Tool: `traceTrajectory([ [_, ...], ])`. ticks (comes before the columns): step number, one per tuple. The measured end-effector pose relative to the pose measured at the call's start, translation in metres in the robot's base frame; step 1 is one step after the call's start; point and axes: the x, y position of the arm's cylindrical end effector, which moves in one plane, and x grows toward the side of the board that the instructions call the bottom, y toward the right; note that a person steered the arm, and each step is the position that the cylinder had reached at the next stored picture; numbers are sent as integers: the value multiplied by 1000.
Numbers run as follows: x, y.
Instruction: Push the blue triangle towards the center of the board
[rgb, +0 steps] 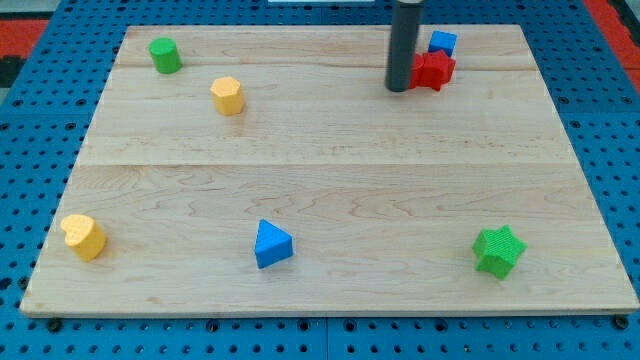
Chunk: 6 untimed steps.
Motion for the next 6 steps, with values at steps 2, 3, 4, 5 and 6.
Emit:
traceTrajectory([
  [2, 188, 25],
  [3, 256, -8],
  [4, 305, -51],
  [5, 306, -114],
  [6, 257, -182],
])
